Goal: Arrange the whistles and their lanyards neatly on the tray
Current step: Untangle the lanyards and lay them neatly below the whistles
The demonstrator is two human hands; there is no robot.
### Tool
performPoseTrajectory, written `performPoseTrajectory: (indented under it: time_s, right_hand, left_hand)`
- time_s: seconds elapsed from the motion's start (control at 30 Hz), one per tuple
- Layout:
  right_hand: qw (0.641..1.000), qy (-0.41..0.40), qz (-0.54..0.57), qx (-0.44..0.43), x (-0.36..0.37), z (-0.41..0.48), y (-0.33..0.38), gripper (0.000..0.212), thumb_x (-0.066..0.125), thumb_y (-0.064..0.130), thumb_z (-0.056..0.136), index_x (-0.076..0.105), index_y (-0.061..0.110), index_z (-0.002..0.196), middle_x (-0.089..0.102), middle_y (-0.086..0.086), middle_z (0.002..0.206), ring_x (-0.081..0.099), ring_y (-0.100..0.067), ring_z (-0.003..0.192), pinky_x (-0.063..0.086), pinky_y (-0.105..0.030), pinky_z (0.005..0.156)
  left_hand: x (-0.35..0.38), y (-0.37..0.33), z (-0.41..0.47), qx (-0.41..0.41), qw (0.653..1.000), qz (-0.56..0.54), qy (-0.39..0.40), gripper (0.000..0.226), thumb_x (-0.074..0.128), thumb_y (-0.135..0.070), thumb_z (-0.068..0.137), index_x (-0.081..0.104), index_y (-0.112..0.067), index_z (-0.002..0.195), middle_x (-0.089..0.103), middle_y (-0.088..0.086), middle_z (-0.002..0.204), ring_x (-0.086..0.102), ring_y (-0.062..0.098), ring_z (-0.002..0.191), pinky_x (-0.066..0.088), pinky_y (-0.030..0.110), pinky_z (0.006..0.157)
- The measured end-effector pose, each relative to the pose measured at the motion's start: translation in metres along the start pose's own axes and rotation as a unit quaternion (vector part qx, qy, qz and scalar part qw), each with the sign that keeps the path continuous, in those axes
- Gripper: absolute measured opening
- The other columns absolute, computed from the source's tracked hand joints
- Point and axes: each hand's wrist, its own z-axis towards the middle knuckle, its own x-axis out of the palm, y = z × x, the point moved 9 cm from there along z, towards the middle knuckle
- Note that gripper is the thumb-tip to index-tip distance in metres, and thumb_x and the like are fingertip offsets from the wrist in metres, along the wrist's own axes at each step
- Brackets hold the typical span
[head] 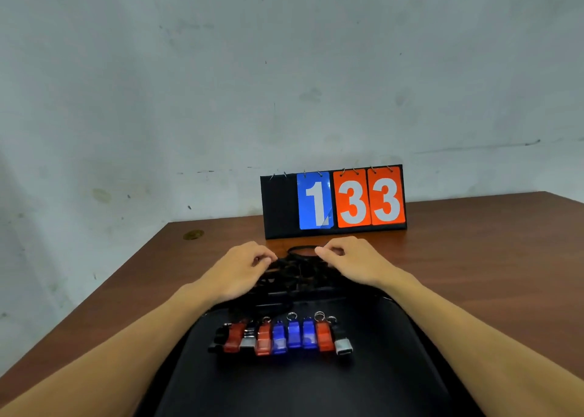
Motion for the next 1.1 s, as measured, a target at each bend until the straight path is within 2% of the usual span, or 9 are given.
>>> performPoseTrajectory:
  time_s: [0.13, 0.27, 0.37, 0.53, 0.7, 0.8, 0.9, 1.03, 1.1]
  right_hand:
    - [0.998, 0.047, -0.047, -0.007, 0.027, 0.01, 0.02, 0.044, 0.048, 0.063, 0.086, 0.068, 0.029, 0.107, 0.05, 0.022, 0.066, 0.051, -0.002, 0.076, 0.04, -0.023, 0.08]
    - [0.996, 0.064, -0.057, -0.02, 0.038, 0.02, 0.026, 0.02, 0.068, 0.037, 0.083, 0.075, 0.02, 0.092, 0.06, 0.016, 0.072, 0.057, -0.001, 0.075, 0.044, -0.017, 0.074]
    - [0.999, 0.016, -0.017, -0.025, 0.025, 0.024, 0.026, 0.008, 0.069, 0.022, 0.084, 0.075, 0.018, 0.088, 0.066, 0.011, 0.082, 0.059, 0.001, 0.076, 0.041, -0.01, 0.068]
    - [0.993, -0.114, 0.026, -0.02, -0.03, 0.024, 0.022, 0.01, 0.065, 0.018, 0.088, 0.072, 0.017, 0.095, 0.065, 0.011, 0.082, 0.057, 0.003, 0.072, 0.039, -0.006, 0.062]
    - [0.96, -0.25, 0.128, 0.001, -0.078, 0.017, 0.021, 0.012, 0.061, 0.013, 0.09, 0.07, 0.014, 0.098, 0.067, 0.002, 0.095, 0.061, -0.005, 0.084, 0.043, -0.009, 0.068]
    - [0.972, -0.223, 0.067, 0.023, -0.078, 0.017, 0.02, 0.018, 0.059, 0.015, 0.091, 0.069, 0.016, 0.106, 0.066, -0.002, 0.112, 0.061, -0.016, 0.101, 0.046, -0.015, 0.08]
    - [0.979, -0.155, -0.117, 0.066, -0.069, 0.016, 0.016, 0.028, 0.057, 0.03, 0.09, 0.061, 0.03, 0.117, 0.051, -0.004, 0.135, 0.046, -0.031, 0.124, 0.038, -0.045, 0.105]
    - [0.991, -0.125, 0.053, -0.011, -0.065, 0.005, 0.054, 0.035, 0.041, 0.031, 0.1, 0.054, 0.021, 0.131, 0.052, -0.002, 0.138, 0.049, -0.021, 0.125, 0.038, -0.029, 0.099]
    - [0.989, -0.074, 0.129, -0.017, -0.057, 0.002, 0.074, 0.043, 0.03, 0.038, 0.102, 0.046, 0.02, 0.138, 0.054, -0.003, 0.136, 0.047, -0.02, 0.128, 0.035, -0.029, 0.101]
  left_hand:
    - [0.018, 0.011, 0.01, 0.022, 0.987, 0.131, 0.09, 0.031, 0.048, -0.042, 0.095, 0.061, -0.029, 0.12, 0.051, -0.006, 0.123, 0.042, 0.013, 0.116, 0.036, 0.031, 0.101]
    - [0.011, 0.026, 0.008, 0.009, 0.992, 0.088, 0.085, 0.01, 0.063, -0.03, 0.089, 0.068, -0.029, 0.097, 0.054, -0.006, 0.109, 0.05, 0.01, 0.102, 0.04, 0.022, 0.09]
    - [0.003, 0.033, 0.004, 0.004, 0.996, 0.075, 0.055, 0.016, 0.064, -0.013, 0.087, 0.066, -0.027, 0.095, 0.059, -0.004, 0.1, 0.057, 0.01, 0.091, 0.048, 0.023, 0.085]
    - [-0.03, 0.04, -0.001, -0.037, 0.996, 0.033, -0.072, 0.041, 0.056, 0.011, 0.082, 0.065, -0.028, 0.091, 0.058, -0.004, 0.101, 0.057, 0.009, 0.093, 0.048, 0.023, 0.086]
    - [-0.059, 0.008, -0.004, -0.021, 0.992, 0.007, -0.126, 0.049, 0.055, 0.012, 0.081, 0.063, -0.018, 0.119, 0.051, -0.003, 0.104, 0.047, 0.005, 0.093, 0.035, 0.014, 0.084]
    - [-0.071, -0.018, -0.001, 0.004, 0.993, -0.013, -0.12, 0.052, 0.054, 0.009, 0.085, 0.055, -0.015, 0.132, 0.059, 0.0, 0.105, 0.049, 0.006, 0.089, 0.037, 0.013, 0.084]
    - [-0.089, -0.041, 0.003, 0.014, 0.987, -0.077, -0.139, 0.046, 0.057, 0.004, 0.087, 0.058, -0.019, 0.126, 0.063, -0.009, 0.093, 0.057, 0.007, 0.086, 0.043, 0.009, 0.077]
    - [-0.118, -0.08, 0.0, 0.048, 0.968, -0.167, -0.18, 0.033, 0.06, 0.002, 0.085, 0.067, -0.018, 0.111, 0.069, -0.002, 0.092, 0.064, 0.016, 0.091, 0.049, 0.021, 0.084]
    - [-0.127, -0.09, -0.003, 0.044, 0.956, -0.224, -0.186, 0.031, 0.061, 0.003, 0.085, 0.068, -0.017, 0.107, 0.069, 0.002, 0.094, 0.065, 0.016, 0.091, 0.051, 0.021, 0.084]
